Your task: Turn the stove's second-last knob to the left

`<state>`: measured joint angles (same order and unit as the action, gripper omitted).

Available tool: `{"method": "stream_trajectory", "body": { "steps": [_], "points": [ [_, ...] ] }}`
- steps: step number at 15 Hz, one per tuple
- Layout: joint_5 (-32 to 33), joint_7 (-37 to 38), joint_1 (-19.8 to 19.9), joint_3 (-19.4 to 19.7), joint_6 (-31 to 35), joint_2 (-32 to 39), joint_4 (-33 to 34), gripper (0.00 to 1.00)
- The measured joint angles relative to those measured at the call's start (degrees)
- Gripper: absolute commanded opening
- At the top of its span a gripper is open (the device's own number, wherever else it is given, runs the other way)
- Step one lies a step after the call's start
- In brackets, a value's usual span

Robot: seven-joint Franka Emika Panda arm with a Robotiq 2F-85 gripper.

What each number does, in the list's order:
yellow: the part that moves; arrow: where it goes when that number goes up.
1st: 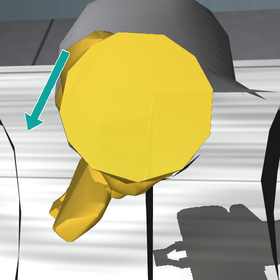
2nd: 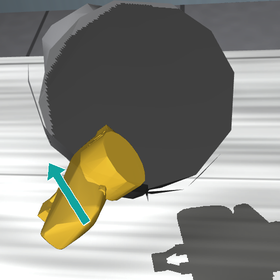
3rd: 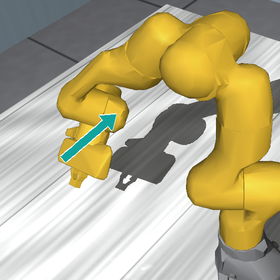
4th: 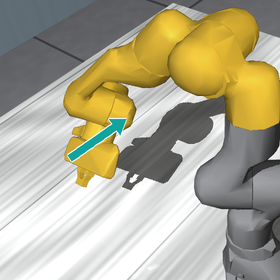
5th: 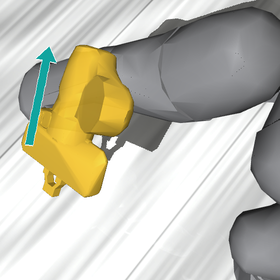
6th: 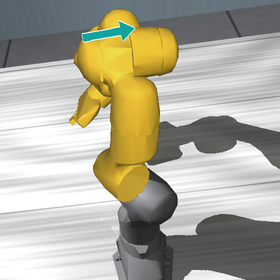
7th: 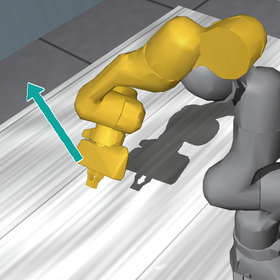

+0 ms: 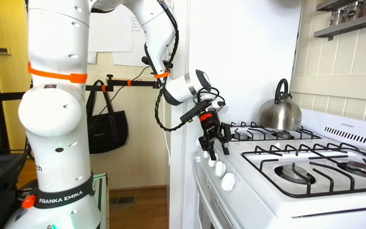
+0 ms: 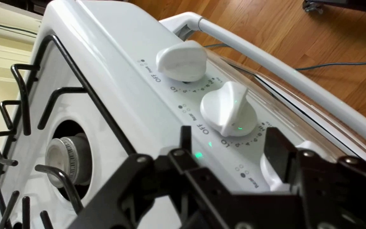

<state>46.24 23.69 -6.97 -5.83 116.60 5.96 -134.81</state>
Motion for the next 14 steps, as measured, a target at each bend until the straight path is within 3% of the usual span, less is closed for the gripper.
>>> {"method": "stream_trajectory", "body": {
  "steps": [1,6,14],
  "points": [
    [-0.07,0.06,0.01,0.04,-0.49,0.06,0.34,1.00],
    [-2.65,0.38,0.04,0.15,-3.81,0.33,2.14,1.00],
    [-15.68,2.85,0.02,0.07,-4.31,1.41,4.00,1.00]
  ]
}}
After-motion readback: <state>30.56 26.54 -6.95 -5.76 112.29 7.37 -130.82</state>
